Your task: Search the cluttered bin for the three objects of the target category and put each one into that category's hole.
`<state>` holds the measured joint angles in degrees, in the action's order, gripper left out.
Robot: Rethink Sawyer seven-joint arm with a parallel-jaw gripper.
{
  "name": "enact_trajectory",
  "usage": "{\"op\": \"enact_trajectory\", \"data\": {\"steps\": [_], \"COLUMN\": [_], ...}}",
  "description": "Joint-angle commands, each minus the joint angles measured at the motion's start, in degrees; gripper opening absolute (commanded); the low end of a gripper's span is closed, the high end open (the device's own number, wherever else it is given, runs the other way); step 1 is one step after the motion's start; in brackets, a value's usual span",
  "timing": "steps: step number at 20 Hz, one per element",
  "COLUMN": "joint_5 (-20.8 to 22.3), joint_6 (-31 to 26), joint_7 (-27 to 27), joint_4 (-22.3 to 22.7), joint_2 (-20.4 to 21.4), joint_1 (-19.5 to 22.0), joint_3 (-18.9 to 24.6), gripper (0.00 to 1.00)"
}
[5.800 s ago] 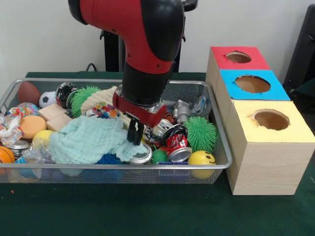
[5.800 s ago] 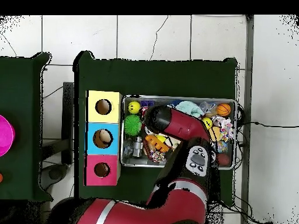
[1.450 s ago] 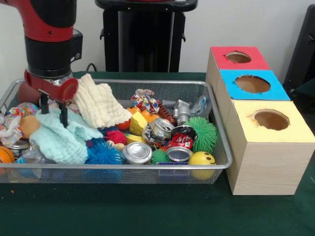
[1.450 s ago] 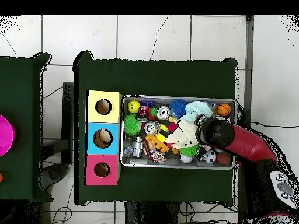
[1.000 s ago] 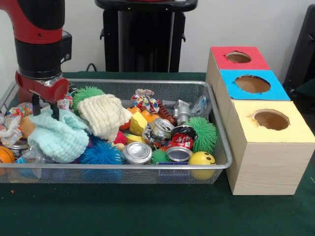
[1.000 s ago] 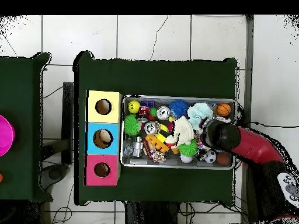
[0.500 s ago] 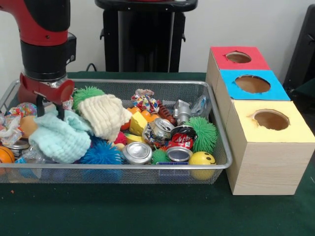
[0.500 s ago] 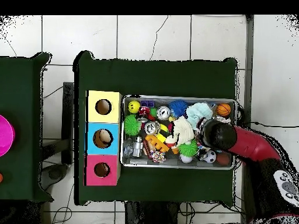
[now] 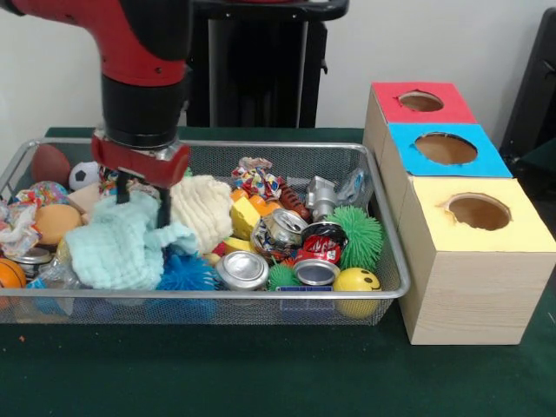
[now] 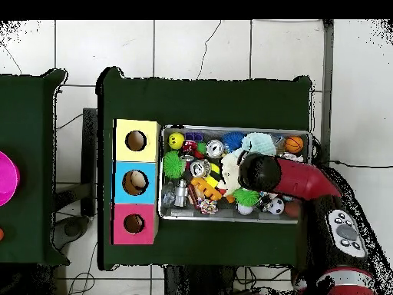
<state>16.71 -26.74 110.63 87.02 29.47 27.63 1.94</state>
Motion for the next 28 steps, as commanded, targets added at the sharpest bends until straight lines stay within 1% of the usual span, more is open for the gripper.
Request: {"op": "enact_trajectory", "data": {"steps": [1, 4, 11, 15, 18, 24, 26, 28], "joint_5": [-0.8, -1.7, -3.3, -3.7, -3.6, -3.4, -3.7, -3.6], "joint_6": [-1.9, -1.8, -1.3, -0.8, 0.0, -0.3, -1.5, -2.5], "joint_7": [9.9, 10.5, 9.5, 8.7, 7.6, 5.7, 4.9, 2.5], "joint_4": [3.8, 3.7, 3.5, 3.3, 3.2, 3.0, 5.0, 9.3], "joint_2": [0.8, 0.7, 0.2, -0.2, -0.7, -0.7, 1.6, 6.9], "joint_1": [-6.1, -7.7, -8.2, -7.9, -6.9, -5.1, -4.4, -2.7], "joint_3": [-2.3, -3.5, -4.2, -4.1, -3.5, -2.5, -2.1, -1.2], "gripper": [1.0, 1.0, 1.0, 1.0, 1.0, 1.0, 1.0, 1.0]}}
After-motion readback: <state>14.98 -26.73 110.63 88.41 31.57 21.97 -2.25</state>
